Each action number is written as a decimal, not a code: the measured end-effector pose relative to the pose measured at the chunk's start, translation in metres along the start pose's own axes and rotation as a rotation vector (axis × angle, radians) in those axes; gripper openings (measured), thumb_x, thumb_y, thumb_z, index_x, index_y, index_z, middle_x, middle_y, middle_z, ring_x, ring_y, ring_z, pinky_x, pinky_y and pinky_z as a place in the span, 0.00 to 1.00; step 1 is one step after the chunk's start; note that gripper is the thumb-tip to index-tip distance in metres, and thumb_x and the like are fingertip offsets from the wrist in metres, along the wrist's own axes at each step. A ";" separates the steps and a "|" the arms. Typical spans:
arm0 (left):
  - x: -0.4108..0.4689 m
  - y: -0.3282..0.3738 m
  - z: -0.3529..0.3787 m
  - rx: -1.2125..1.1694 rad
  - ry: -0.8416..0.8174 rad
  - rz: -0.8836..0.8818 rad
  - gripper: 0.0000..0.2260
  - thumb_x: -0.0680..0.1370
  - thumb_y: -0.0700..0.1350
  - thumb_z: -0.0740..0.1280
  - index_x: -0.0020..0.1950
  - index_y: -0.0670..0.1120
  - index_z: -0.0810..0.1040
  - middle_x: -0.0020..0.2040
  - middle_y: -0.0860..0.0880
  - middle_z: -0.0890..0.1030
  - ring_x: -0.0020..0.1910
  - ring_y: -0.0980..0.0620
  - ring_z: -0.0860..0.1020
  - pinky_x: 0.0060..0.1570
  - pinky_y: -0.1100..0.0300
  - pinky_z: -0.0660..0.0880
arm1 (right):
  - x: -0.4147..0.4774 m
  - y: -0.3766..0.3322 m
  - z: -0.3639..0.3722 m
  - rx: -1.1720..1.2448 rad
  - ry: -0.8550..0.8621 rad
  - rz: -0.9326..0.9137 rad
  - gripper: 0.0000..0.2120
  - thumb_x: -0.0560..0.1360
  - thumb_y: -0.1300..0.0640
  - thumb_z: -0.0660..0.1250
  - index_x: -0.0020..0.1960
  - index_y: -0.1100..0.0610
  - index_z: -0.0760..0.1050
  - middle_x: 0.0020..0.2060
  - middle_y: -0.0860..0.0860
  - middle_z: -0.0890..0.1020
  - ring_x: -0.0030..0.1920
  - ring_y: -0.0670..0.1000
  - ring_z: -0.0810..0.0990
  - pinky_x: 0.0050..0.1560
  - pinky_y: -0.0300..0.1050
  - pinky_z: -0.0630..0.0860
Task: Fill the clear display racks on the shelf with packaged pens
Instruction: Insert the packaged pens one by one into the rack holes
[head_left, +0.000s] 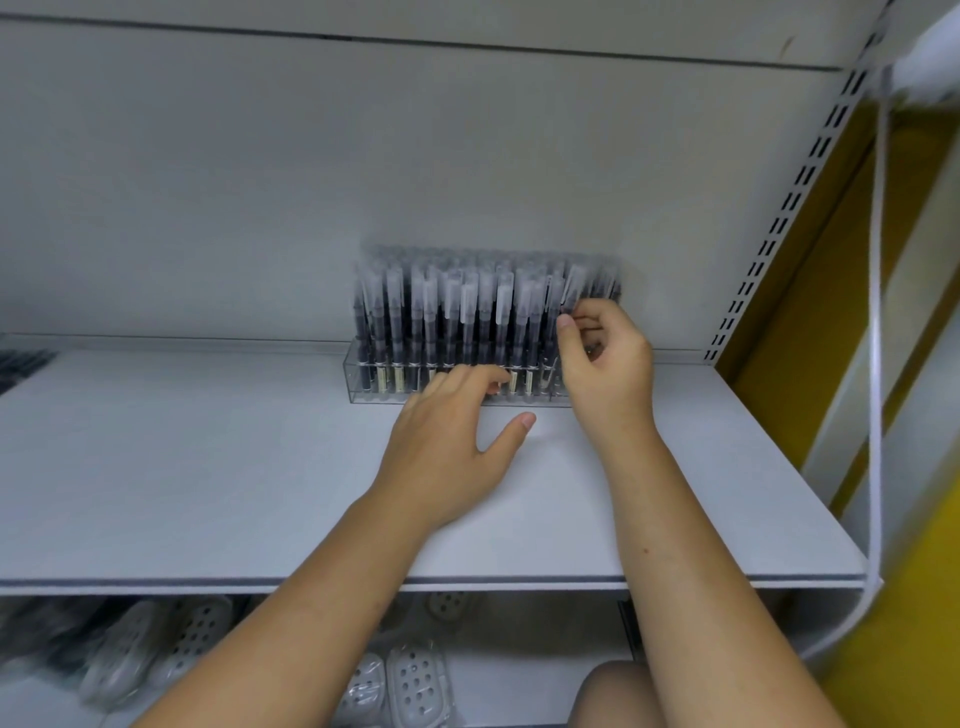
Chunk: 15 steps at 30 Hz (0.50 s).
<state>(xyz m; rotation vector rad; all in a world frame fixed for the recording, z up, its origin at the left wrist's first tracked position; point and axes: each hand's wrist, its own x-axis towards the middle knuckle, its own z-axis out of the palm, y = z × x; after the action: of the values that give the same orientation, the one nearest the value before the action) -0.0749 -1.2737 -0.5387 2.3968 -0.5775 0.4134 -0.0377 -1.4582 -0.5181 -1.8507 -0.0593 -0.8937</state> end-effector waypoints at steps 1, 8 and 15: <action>0.000 0.000 0.000 0.000 0.001 0.000 0.21 0.80 0.65 0.61 0.69 0.57 0.72 0.60 0.60 0.76 0.62 0.57 0.73 0.64 0.50 0.72 | 0.000 0.000 0.000 -0.021 -0.014 0.002 0.02 0.80 0.58 0.69 0.51 0.52 0.78 0.41 0.44 0.81 0.39 0.41 0.78 0.41 0.35 0.75; -0.001 0.001 -0.001 -0.006 -0.003 -0.004 0.20 0.80 0.65 0.61 0.68 0.57 0.72 0.60 0.60 0.76 0.62 0.57 0.73 0.63 0.51 0.72 | -0.002 -0.001 -0.004 -0.131 -0.064 0.002 0.04 0.77 0.58 0.72 0.48 0.52 0.78 0.38 0.43 0.81 0.41 0.39 0.79 0.40 0.27 0.72; 0.000 0.000 -0.001 0.000 0.011 0.002 0.20 0.80 0.65 0.62 0.68 0.57 0.72 0.58 0.60 0.77 0.60 0.57 0.74 0.62 0.51 0.73 | -0.001 -0.006 -0.005 -0.057 0.061 -0.028 0.06 0.77 0.55 0.72 0.53 0.54 0.79 0.42 0.45 0.82 0.43 0.44 0.81 0.45 0.36 0.77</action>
<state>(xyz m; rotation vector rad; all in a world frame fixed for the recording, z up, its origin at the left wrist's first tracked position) -0.0754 -1.2731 -0.5377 2.3926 -0.5749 0.4278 -0.0439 -1.4595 -0.5127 -1.8778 -0.0215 -0.9797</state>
